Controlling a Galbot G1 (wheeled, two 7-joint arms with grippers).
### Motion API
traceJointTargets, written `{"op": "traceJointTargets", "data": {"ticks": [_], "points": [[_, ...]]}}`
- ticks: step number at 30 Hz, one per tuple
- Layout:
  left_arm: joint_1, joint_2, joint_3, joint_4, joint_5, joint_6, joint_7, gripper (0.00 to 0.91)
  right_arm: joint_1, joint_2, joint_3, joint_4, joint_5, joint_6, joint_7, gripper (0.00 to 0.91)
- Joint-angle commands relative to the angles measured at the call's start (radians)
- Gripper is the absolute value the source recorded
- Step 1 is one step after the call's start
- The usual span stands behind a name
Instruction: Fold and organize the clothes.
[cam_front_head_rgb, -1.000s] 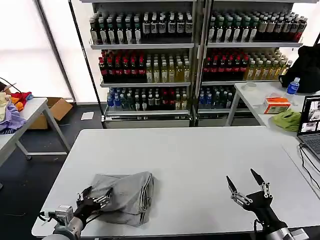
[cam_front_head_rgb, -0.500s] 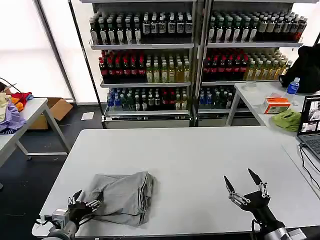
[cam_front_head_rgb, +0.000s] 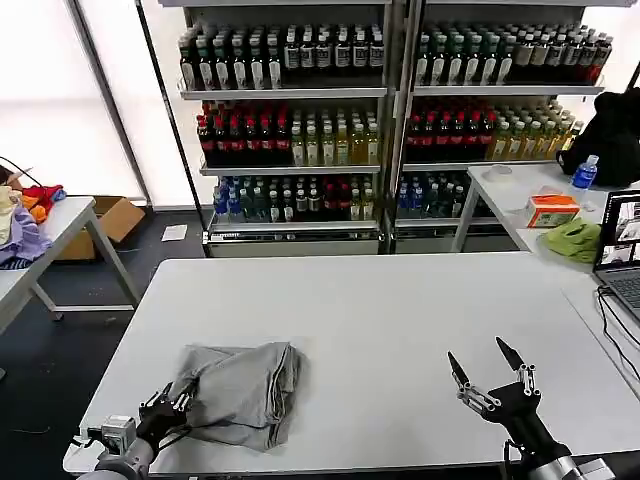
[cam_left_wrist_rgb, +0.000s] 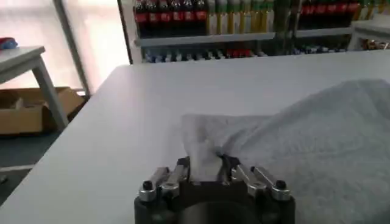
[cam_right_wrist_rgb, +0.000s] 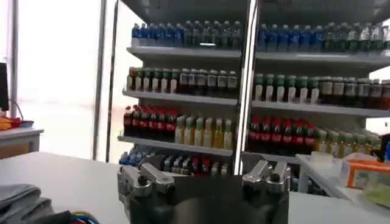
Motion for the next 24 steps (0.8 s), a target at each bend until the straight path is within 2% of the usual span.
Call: {"op": "traceJointTargets", "data": {"ticks": [1,5,9,12,17,20,24], "points": [[-0.015,0.002,-0.035,-0.020,-0.315,0.052,-0.037,0.010,0.000,0.000,-0.001,-0.002,0.001,0.002,0.000,0.907],[-0.010,-0.008,-0.082,-0.059,-0.350,0.045,-0.048,0.010,-0.002,-0.002,0.007,-0.002,0.001,0.003,0.002,0.907],[0.011,0.011,-0.212,-0.103,-0.404,0.046,-0.050,0.010,-0.005,-0.004,0.014,-0.005,0.005,0.006,0.001,0.907],[0.009,0.065,-0.355,-0.083,-0.423,0.047,-0.043,0.010,-0.003,-0.004,0.008,-0.010,0.004,0.008,0.003,0.907],[-0.003,0.207,-0.547,0.006,-0.491,0.086,-0.038,0.020,0.009,-0.002,-0.018,-0.016,0.001,0.008,0.005,0.907],[0.009,0.255,-0.594,0.027,-0.508,0.087,-0.041,0.010,0.015,-0.001,-0.035,-0.020,-0.002,0.008,0.006,0.907],[0.030,0.269,-0.591,-0.016,-0.509,0.087,-0.045,0.010,0.023,0.008,-0.056,-0.021,-0.013,0.007,0.005,0.907]]}}
